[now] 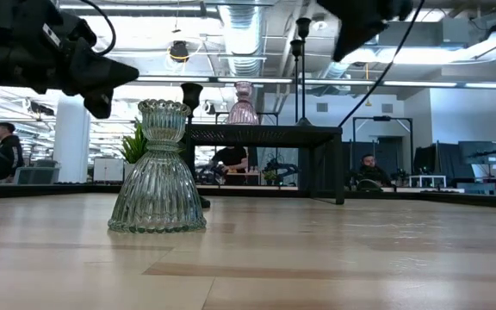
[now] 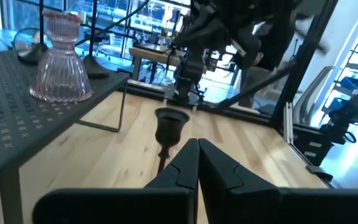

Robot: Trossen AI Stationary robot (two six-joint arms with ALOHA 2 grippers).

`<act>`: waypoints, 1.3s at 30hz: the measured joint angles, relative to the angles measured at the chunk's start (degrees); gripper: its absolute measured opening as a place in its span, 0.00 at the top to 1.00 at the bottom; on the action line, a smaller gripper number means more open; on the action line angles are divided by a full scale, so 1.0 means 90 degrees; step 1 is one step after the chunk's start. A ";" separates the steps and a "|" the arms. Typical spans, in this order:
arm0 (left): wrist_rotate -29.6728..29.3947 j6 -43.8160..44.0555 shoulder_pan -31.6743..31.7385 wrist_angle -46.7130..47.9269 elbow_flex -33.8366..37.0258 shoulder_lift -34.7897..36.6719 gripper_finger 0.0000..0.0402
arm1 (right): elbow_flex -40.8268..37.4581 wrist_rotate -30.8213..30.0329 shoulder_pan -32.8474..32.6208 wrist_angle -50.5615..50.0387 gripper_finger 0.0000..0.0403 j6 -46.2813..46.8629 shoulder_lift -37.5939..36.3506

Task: Pick & Place candle stick holders
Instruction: Put the pink glass candle holder on the shelf

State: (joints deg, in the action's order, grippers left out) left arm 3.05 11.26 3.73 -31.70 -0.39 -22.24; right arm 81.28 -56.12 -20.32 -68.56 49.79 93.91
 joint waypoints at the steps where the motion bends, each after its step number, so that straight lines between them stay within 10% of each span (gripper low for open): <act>1: -0.0002 0.0044 0.0000 0.0037 -0.0019 -0.0006 0.99 | 0.0000 -0.0007 -0.0103 -0.0265 0.99 0.0213 0.0000; 18: -0.0026 0.0077 -0.0253 -0.0153 -0.1461 -0.2414 0.99 | -0.0656 -0.0310 -0.1662 -0.0495 1.00 0.1263 -0.0251; 26: -0.0017 -0.0875 -0.0656 -0.0634 -0.2135 -0.3262 0.99 | -0.2683 -0.0271 -0.2092 0.2297 1.00 0.0647 -0.1541; 39: 0.0056 -0.1094 0.0435 -0.0575 -0.2498 -0.3293 0.99 | -0.5969 0.0942 -0.1469 0.8699 1.00 -0.3679 -0.3857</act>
State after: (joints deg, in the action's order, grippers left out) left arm 3.55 1.42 7.65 -36.88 -22.87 -51.88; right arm 27.56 -47.64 -33.54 9.73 16.68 59.19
